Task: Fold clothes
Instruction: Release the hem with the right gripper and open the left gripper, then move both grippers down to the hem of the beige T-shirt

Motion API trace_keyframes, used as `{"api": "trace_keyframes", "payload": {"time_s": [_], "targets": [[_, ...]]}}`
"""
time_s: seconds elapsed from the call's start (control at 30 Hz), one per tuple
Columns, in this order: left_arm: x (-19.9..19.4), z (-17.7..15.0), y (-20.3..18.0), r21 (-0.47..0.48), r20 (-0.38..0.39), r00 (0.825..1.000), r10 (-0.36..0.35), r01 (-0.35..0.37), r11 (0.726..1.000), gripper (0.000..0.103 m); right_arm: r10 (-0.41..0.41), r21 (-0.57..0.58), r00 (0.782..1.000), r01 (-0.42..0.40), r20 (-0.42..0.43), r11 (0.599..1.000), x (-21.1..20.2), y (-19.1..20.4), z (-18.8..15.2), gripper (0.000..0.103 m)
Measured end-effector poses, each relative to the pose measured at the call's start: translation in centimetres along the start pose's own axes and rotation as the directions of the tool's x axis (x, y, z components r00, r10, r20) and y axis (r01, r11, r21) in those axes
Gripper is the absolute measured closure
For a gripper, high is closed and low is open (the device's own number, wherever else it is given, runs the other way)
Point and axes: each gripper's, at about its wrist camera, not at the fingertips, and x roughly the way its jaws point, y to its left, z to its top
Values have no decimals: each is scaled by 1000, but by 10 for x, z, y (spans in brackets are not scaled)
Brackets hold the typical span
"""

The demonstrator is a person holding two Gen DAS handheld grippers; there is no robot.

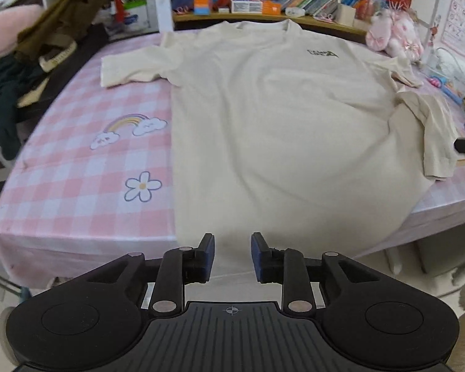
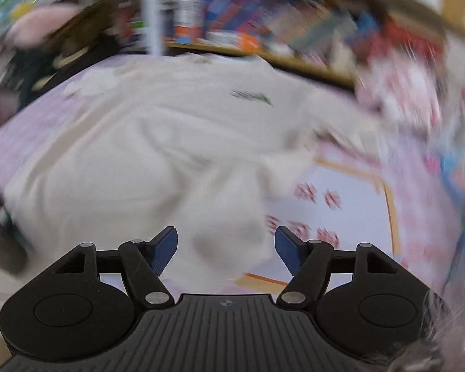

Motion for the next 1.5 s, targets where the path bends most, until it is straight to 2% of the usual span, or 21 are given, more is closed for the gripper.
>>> {"api": "trace_keyframes", "payload": {"time_s": [0.1, 0.2, 0.33, 0.37, 0.4, 0.57, 0.63, 0.67, 0.73, 0.77, 0.87, 0.9, 1.0, 1.07, 1.17, 1.23, 1.27, 1.3, 1.37, 1.47, 1.5], "targets": [[4, 3, 5, 13, 1, 999, -36, 35, 999, 72, 3, -107, 1000, -6, -31, 994, 9, 36, -2, 39], [10, 3, 6, 39, -11, 998, -60, 60, 997, 71, -52, -86, 992, 42, -112, 995, 37, 47, -4, 49], [17, 4, 9, 59, -26, 996, -89, 91, 994, 71, -55, 22, 982, 60, -181, 998, 58, 40, -11, 79], [17, 4, 10, 64, -20, 995, -100, 101, 993, 71, -40, 62, 984, 51, -173, 997, 52, 36, -11, 92], [18, 4, 11, 74, -16, 994, -109, 110, 991, 70, -21, 109, 989, 38, -149, 993, 41, 32, -8, 98], [21, 11, 18, 118, -21, 989, -144, 146, 982, 70, 55, 333, 998, -45, -19, 942, -15, 13, 5, 98], [23, 14, 21, 122, -25, 988, -154, 156, 980, 70, 94, 442, 991, -125, 91, 888, -52, -2, 11, 98], [25, 15, 23, 122, -25, 987, -160, 162, 979, 70, 84, 499, 987, -143, 138, 855, -69, -12, 12, 98], [27, 17, 24, 123, -21, 985, -170, 171, 977, 71, -9, 600, 986, -96, 169, 794, -93, -33, 8, 98], [27, 18, 25, 122, -15, 985, -171, 172, 977, 73, -79, 632, 987, -26, 138, 775, -98, -43, 1, 98], [30, 18, 26, 117, 2, 986, -164, 163, 980, 95, -243, 652, 970, 201, -26, 731, -95, -61, -21, 98], [30, 19, 28, 112, 7, 987, -161, 160, 981, 103, -260, 653, 963, 240, -68, 719, -89, -63, -30, 98], [29, 22, 34, 93, 25, 988, -154, 152, 984, 103, -247, 668, 957, 283, -151, 688, -72, -58, -51, 98], [20, 28, 50, 22, 73, 985, -156, 155, 988, 103, -206, 697, 967, 253, -152, 671, -69, -53, -58, 98], [0, 41, 76, -55, 151, 978, -143, 153, 987, 103, -123, 784, 992, 107, -40, 611, -85, -53, -62, 98], [-11, 48, 84, -45, 180, 973, -147, 158, 986, 103, -92, 835, 993, -11, 74, 550, -105, -60, -60, 98], [-11, 48, 84, -29, 178, 970, -164, 172, 985, 103, -91, 840, 991, -36, 101, 541, -112, -63, -59, 98], [-10, 47, 82, -11, 169, 968, -187, 191, 981, 103, -112, 835, 990, -10, 85, 550, -117, -66, -56, 98], [-8, 44, 79, 26, 151, 961, -231, 230, 973, 98, -193, 781, 981, 145, -32, 608, -113, -68, -52, 98], [7, 32, 66, 75, 73, 975, -210, 205, 976, 92, -242, 657, 945, 326, -219, 680, -78, -65, -61, 97], [11, 27, 61, 91, 48, 980, -192, 187, 978, 90, -255, 618, 924, 380, -285, 688, -64, -64, -66, 93]]}}
